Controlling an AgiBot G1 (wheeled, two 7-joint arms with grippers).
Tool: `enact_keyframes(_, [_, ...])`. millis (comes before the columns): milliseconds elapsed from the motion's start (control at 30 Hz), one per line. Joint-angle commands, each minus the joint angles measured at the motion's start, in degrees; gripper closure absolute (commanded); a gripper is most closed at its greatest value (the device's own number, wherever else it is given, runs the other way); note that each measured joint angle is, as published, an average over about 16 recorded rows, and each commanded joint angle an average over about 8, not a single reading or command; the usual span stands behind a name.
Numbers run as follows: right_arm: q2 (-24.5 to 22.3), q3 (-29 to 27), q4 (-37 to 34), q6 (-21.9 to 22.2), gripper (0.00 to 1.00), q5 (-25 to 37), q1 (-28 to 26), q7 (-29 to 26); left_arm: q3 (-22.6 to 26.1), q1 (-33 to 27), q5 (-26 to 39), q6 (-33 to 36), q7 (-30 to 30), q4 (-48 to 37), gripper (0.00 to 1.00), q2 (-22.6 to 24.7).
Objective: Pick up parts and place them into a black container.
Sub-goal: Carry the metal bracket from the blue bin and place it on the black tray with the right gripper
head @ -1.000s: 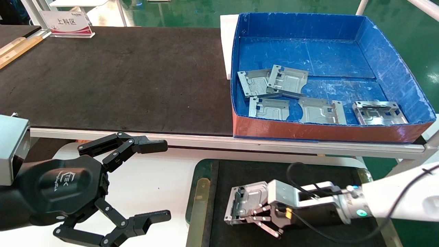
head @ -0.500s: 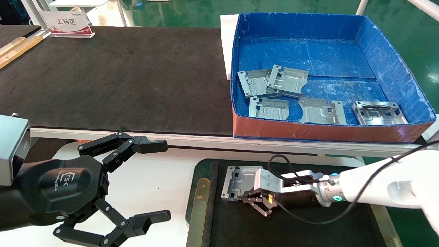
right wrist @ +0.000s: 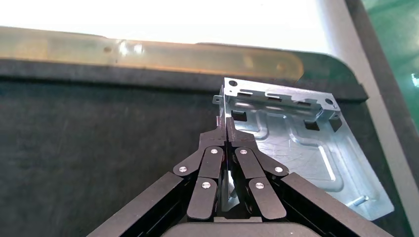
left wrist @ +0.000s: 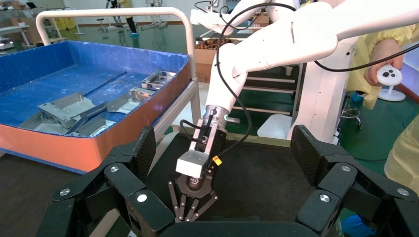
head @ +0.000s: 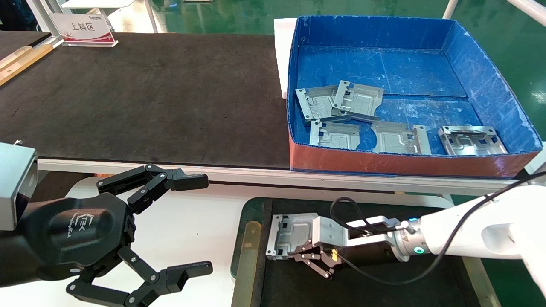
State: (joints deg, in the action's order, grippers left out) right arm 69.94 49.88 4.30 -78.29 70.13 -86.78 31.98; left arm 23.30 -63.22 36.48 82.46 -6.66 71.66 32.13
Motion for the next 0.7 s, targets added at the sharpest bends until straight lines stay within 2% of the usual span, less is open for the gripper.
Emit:
enact_keyframes(33, [0.0,0.21,-0.5,-0.13,1.0,0.31,-0.1,0.52,0.0,0.0,0.0,0.0,0.0,0.0,0.0,0.0])
enact_keyframes(700, [1.88,0.78,-2.43,1.18,1.0,1.2,-0.65,4.43,0.0,0.0,0.0,0.0,0.0,0.0,0.0,0.0])
